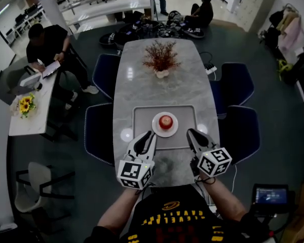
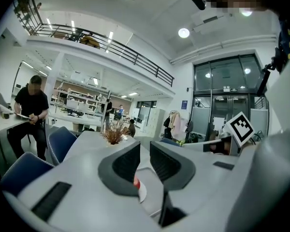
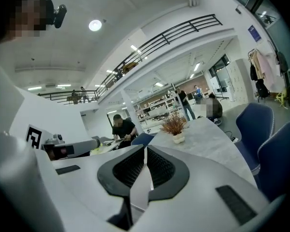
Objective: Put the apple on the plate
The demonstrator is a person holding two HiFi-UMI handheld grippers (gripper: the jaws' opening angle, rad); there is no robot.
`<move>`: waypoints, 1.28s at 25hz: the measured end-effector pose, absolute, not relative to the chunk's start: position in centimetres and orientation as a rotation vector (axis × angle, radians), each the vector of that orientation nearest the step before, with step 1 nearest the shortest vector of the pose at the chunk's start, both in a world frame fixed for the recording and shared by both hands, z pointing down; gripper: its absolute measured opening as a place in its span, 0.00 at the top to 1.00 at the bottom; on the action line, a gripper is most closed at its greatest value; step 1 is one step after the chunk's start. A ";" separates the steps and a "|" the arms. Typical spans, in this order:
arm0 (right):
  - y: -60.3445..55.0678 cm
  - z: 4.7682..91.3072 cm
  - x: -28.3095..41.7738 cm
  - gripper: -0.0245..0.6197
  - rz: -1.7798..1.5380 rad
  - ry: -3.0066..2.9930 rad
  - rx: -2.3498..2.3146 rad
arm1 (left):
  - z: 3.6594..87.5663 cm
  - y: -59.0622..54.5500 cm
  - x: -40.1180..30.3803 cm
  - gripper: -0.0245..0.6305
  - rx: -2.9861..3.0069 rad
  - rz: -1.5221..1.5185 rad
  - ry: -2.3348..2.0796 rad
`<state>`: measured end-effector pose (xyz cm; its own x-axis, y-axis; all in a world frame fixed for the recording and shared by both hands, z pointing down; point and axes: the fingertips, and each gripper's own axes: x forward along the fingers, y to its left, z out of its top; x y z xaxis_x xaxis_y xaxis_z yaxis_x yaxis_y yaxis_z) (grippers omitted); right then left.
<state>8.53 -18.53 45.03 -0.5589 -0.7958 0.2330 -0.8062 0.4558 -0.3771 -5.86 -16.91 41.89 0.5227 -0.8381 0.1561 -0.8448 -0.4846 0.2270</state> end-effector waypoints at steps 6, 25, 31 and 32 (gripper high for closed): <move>-15.9 41.6 7.2 0.92 0.611 -2.728 1.438 | 37.7 -13.9 -5.6 0.86 2.537 -0.084 -1.419; -6.6 37.2 1.8 0.92 0.193 -2.859 1.417 | 35.8 -5.3 -4.5 0.86 2.598 -0.216 -1.357; -4.8 35.8 1.4 0.92 0.098 -2.867 1.440 | 34.8 -3.4 -4.7 0.86 2.641 -0.200 -1.401; -4.6 35.7 1.4 0.92 0.089 -2.867 1.448 | 34.7 -3.1 -4.8 0.86 2.627 -0.191 -1.401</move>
<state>1.40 -4.62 35.69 -0.5918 -0.8051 -0.0393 -0.8011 0.5929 -0.0817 -4.83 -3.13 34.74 0.5536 -0.8319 -0.0381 -0.8117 -0.5492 0.1987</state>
